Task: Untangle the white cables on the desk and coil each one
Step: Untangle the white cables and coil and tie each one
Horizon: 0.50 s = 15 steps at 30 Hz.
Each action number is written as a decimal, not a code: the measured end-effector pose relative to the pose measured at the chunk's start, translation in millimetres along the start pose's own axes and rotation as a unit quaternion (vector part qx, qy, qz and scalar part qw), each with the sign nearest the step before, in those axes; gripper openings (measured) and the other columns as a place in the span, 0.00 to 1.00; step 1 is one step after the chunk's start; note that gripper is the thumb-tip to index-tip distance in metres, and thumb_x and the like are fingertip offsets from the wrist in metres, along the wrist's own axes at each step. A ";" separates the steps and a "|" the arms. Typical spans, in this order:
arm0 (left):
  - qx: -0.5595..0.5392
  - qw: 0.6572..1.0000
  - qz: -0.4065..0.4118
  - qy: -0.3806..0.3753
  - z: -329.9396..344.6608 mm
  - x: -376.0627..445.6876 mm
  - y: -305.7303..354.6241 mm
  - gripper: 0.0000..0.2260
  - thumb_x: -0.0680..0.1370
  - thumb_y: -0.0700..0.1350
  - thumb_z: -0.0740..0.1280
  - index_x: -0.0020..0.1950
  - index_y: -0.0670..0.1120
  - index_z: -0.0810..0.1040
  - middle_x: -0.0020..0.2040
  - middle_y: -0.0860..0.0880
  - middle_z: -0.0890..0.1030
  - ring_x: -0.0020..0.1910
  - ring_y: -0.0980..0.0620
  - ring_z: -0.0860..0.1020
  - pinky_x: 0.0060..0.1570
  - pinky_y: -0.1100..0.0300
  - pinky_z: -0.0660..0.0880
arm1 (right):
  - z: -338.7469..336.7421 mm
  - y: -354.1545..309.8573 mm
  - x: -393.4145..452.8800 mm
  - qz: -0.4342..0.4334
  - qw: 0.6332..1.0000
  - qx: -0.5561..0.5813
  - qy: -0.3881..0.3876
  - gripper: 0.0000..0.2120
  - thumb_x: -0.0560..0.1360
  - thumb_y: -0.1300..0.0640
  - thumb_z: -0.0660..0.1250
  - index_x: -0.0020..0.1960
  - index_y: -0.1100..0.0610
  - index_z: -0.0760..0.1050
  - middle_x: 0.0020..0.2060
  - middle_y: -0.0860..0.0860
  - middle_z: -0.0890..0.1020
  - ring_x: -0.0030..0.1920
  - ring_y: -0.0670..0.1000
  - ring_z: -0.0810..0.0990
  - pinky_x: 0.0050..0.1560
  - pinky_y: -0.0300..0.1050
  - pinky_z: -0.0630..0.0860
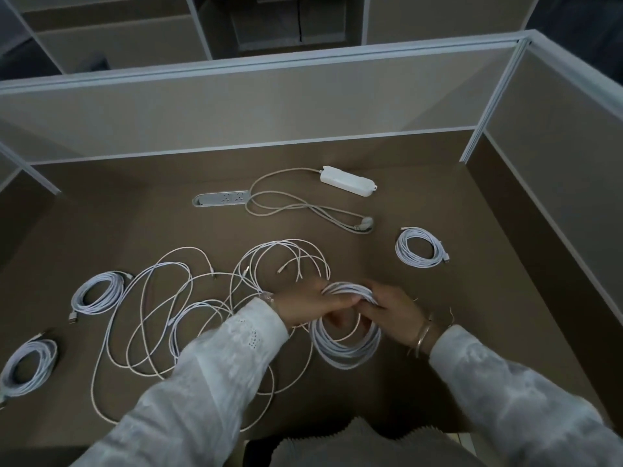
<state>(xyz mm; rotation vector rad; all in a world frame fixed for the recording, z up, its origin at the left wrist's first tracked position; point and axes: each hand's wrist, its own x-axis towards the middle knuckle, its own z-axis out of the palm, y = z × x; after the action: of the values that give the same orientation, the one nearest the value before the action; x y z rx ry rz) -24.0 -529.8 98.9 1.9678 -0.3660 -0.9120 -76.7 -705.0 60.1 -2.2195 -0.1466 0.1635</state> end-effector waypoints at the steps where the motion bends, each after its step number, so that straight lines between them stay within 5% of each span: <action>1: -0.019 1.000 -0.008 0.017 5.6 3.9 -0.6 0.10 0.76 0.50 0.71 0.39 0.45 0.82 0.26 0.53 0.78 0.28 0.58 0.77 0.35 0.65 0.73 | -2.2 2.9 0.1 0.002 1.000 0.002 0.008 0.08 0.77 0.59 0.65 0.44 0.47 0.75 0.34 0.46 0.80 0.36 0.44 0.79 0.40 0.29 0.71; 3: -0.129 0.990 -0.050 0.040 18.6 12.0 -4.0 0.09 0.75 0.46 0.73 0.42 0.41 0.79 0.22 0.52 0.69 0.21 0.56 0.67 0.24 0.64 0.65 | -5.9 7.7 -0.2 0.020 1.000 0.010 0.012 0.10 0.77 0.57 0.65 0.41 0.44 0.70 0.32 0.42 0.77 0.35 0.40 0.76 0.38 0.25 0.68; 6: -0.198 0.972 -0.108 0.065 30.7 28.1 -5.5 0.07 0.73 0.39 0.73 0.39 0.42 0.75 0.22 0.53 0.62 0.19 0.59 0.58 0.19 0.68 0.54 | -8.7 25.4 -2.8 0.061 0.997 0.049 -0.001 0.07 0.74 0.49 0.68 0.43 0.52 0.76 0.33 0.47 0.81 0.35 0.42 0.80 0.40 0.31 0.73; 10: -0.077 0.982 -0.135 0.108 27.1 39.0 -14.5 0.13 0.67 0.46 0.77 0.28 0.44 0.74 0.19 0.50 0.71 0.17 0.53 0.69 0.20 0.64 0.65 | -22.2 62.4 -7.6 0.136 0.983 0.116 -0.036 0.13 0.69 0.49 0.74 0.47 0.56 0.79 0.37 0.51 0.84 0.38 0.49 0.82 0.40 0.39 0.77; 13: -0.037 0.979 -0.149 0.136 23.9 40.3 -24.0 0.18 0.62 0.51 0.75 0.42 0.37 0.82 0.32 0.42 0.81 0.28 0.42 0.79 0.28 0.56 0.75 | -24.5 106.4 -0.4 0.171 0.983 -0.065 0.025 0.09 0.73 0.58 0.70 0.54 0.54 0.80 0.48 0.50 0.83 0.48 0.49 0.80 0.49 0.36 0.72; 15: -0.042 0.975 -0.164 0.144 24.3 43.5 -32.6 0.13 0.66 0.47 0.76 0.40 0.38 0.81 0.27 0.45 0.78 0.23 0.46 0.76 0.22 0.61 0.72 | -19.2 131.2 7.8 0.192 0.967 -0.165 0.015 0.12 0.74 0.59 0.66 0.57 0.54 0.78 0.54 0.53 0.80 0.54 0.52 0.78 0.55 0.41 0.73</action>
<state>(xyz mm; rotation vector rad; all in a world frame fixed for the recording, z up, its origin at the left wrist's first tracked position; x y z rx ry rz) -15.1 -551.9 44.3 2.0792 0.1653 -0.8114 -59.6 -798.1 -33.0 -2.5621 0.2984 0.3368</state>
